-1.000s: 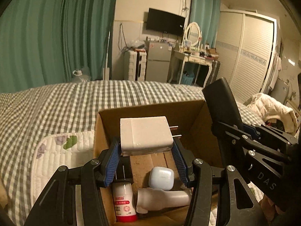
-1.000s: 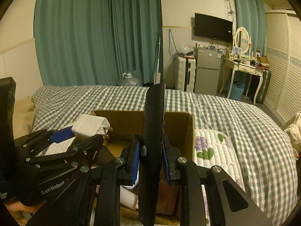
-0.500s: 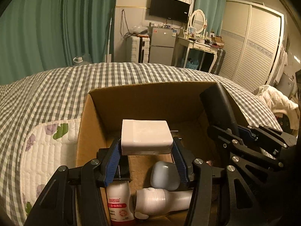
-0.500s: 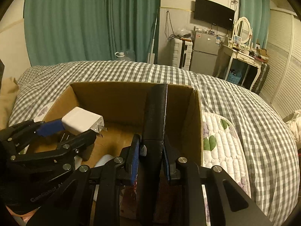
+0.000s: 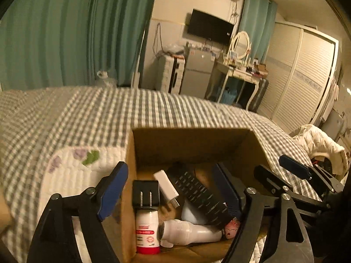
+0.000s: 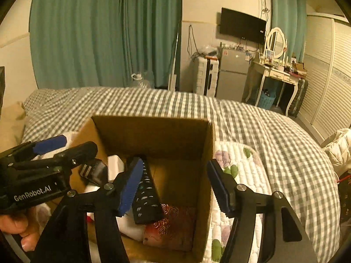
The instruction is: Organize rigid objects
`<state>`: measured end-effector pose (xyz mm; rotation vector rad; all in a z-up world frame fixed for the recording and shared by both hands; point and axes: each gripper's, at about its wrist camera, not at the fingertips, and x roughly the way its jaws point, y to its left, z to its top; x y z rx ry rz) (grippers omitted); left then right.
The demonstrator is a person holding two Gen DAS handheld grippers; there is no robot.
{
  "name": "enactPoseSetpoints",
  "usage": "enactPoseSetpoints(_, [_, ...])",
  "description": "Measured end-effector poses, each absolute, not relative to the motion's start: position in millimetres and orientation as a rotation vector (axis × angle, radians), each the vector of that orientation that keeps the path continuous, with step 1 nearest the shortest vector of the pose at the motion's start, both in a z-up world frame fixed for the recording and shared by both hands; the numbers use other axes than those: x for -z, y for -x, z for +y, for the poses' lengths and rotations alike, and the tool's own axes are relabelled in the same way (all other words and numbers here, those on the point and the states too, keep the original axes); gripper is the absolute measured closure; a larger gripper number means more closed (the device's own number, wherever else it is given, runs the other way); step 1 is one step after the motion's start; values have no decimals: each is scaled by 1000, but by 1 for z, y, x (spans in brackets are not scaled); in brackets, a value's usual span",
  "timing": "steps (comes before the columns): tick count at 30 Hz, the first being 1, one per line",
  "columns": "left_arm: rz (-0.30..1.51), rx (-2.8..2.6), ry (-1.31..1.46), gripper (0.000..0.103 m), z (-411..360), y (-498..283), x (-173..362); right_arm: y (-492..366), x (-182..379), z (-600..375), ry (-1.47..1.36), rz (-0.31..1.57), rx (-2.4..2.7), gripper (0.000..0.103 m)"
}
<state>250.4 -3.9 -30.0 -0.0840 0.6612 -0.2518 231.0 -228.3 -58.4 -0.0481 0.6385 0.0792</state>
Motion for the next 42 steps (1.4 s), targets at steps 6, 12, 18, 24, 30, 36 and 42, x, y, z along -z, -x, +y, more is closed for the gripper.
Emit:
enactPoseSetpoints(6, [562, 224, 59, 10, 7, -219, -4, -200, 25, -227, 37, 561, -66, 23])
enactPoseSetpoints(12, [478, 210, 48, 4, 21, -183, -36, -164, -10, -223, 48, 482, -44, 10])
enactPoseSetpoints(18, [401, 164, 18, 0, 28, -141, -66, -124, -40, -212, 74, 413, -35, 0])
enactPoseSetpoints(24, [357, 154, 8, 0, 35, -106, -82, -78, -63, -207, 83, 362, -19, 0])
enactPoseSetpoints(30, [340, 147, -21, 0, 38, -76, -78, -49, -63, -211, 71, 354, -7, 0])
enactPoseSetpoints(36, [352, 158, -41, 0, 30, -58, -58, -22, -51, -219, 77, 357, 11, 0])
enactPoseSetpoints(42, [394, 185, -23, 0, 29, -52, -30, -11, -32, -228, 58, 383, 15, 0])
